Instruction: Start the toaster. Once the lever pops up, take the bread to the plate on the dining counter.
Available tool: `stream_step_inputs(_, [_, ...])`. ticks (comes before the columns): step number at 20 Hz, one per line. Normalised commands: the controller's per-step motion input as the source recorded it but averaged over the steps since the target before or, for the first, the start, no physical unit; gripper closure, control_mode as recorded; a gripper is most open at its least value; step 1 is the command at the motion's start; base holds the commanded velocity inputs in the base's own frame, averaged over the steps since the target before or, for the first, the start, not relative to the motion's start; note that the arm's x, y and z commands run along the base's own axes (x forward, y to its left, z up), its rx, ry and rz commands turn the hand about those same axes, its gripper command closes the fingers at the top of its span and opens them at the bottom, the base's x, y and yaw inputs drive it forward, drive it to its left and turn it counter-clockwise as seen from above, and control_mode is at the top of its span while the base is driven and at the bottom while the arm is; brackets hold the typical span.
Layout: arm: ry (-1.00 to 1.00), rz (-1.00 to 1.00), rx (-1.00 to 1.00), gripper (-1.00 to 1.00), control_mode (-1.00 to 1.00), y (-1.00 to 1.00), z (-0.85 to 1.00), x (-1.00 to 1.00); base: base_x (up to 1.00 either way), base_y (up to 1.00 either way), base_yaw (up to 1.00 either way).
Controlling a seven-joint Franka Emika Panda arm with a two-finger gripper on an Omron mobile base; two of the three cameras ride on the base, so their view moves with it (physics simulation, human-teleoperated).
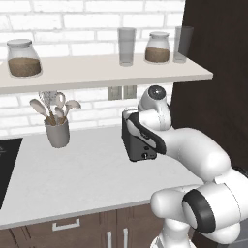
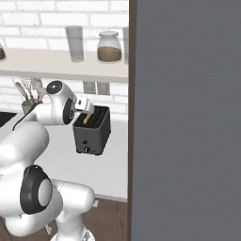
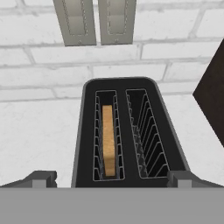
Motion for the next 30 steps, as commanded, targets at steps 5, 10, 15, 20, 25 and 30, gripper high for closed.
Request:
stream_step_inputs(5, [0.00, 0.00, 0.00, -1.00, -1.00, 0.00, 0.00, 0.00, 0.00, 0.00, 0.00])
stream_step_inputs(10, [0.00, 0.00, 0.00, -1.00, -1.00, 0.00, 0.00, 0.00, 0.00, 0.00, 0.00])
stream_step_inputs(15, [0.00, 0.00, 0.00, -1.00, -1.00, 0.00, 0.00, 0.00, 0.00, 0.00, 0.00])
stream_step_inputs(20, [0.00, 0.00, 0.00, -1.00, -1.00, 0.00, 0.00, 0.00, 0.00, 0.00, 0.00])
stream_step_inputs(25, [0.00, 0.00, 0.00, -1.00, -1.00, 0.00, 0.00, 0.00, 0.00, 0.00, 0.00])
stream_step_inputs(30, [0.00, 0.00, 0.00, -1.00, -1.00, 0.00, 0.00, 0.00, 0.00, 0.00, 0.00])
